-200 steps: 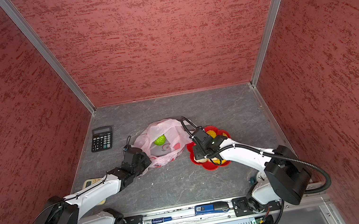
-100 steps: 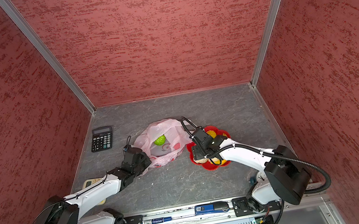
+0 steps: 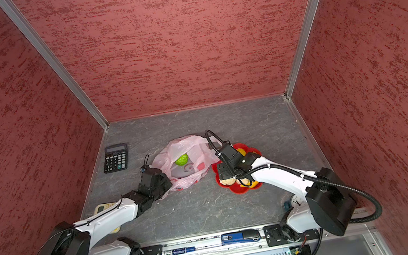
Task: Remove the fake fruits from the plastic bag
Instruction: 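Move the right gripper back over the bag mouth and lower it inside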
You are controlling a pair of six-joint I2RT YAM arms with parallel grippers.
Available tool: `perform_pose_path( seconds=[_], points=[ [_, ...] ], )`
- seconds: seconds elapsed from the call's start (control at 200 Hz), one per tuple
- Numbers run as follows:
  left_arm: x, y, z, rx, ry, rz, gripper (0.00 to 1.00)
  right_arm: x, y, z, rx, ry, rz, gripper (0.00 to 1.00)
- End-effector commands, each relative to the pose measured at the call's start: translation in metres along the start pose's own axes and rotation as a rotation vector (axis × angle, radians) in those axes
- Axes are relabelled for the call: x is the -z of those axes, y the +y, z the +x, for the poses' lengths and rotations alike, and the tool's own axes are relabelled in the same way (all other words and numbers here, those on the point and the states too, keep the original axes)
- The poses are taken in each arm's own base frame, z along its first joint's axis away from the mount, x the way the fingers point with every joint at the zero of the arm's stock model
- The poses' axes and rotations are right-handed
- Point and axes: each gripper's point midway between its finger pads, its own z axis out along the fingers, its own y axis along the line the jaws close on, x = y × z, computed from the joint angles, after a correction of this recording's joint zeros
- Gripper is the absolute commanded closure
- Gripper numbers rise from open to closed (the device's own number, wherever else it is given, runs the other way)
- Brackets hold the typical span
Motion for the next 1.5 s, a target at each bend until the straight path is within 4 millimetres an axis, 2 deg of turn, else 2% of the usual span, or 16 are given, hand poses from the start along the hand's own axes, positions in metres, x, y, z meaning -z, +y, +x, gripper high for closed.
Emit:
perform_pose_path(
  seconds=[0.0,0.165,0.366,0.506,0.541,0.566,0.807,0.967,1.157,1.282,1.493],
  points=[
    [-0.001,-0.001,0.001,0.0,0.0,0.007,0.99,0.017,0.001,-0.022,0.001,-0.073,0.003,0.25],
    [0.0,-0.002,0.0,0.0,-0.003,0.011,0.99,0.026,0.011,-0.038,0.02,-0.126,-0.034,0.29],
    [0.0,-0.004,0.0,-0.003,-0.002,0.015,0.99,0.025,0.036,-0.058,0.061,-0.164,-0.108,0.32],
    [0.0,-0.005,-0.001,-0.004,0.001,0.015,0.99,0.019,0.062,-0.073,0.105,-0.192,-0.154,0.33],
    [0.0,-0.006,-0.001,-0.003,0.002,0.015,0.99,0.023,0.069,-0.079,0.108,-0.215,-0.173,0.33],
    [0.0,-0.006,-0.001,-0.005,0.002,0.015,0.99,0.014,0.073,-0.077,0.117,-0.201,-0.174,0.34],
    [0.006,-0.01,-0.006,-0.004,-0.01,0.024,0.99,0.006,0.12,-0.093,0.16,-0.237,-0.272,0.35],
    [0.008,-0.013,-0.005,-0.005,-0.007,0.036,0.99,-0.007,0.15,-0.096,0.185,-0.232,-0.299,0.36],
    [0.01,-0.015,-0.006,-0.005,-0.008,0.047,0.99,-0.036,0.17,-0.089,0.197,-0.184,-0.307,0.37],
    [0.012,-0.017,-0.006,-0.005,-0.008,0.053,0.99,-0.053,0.176,-0.084,0.193,-0.152,-0.301,0.37],
    [0.015,-0.017,-0.005,-0.01,-0.007,0.055,0.99,-0.068,0.178,-0.083,0.155,-0.143,-0.291,0.37]
  ],
)
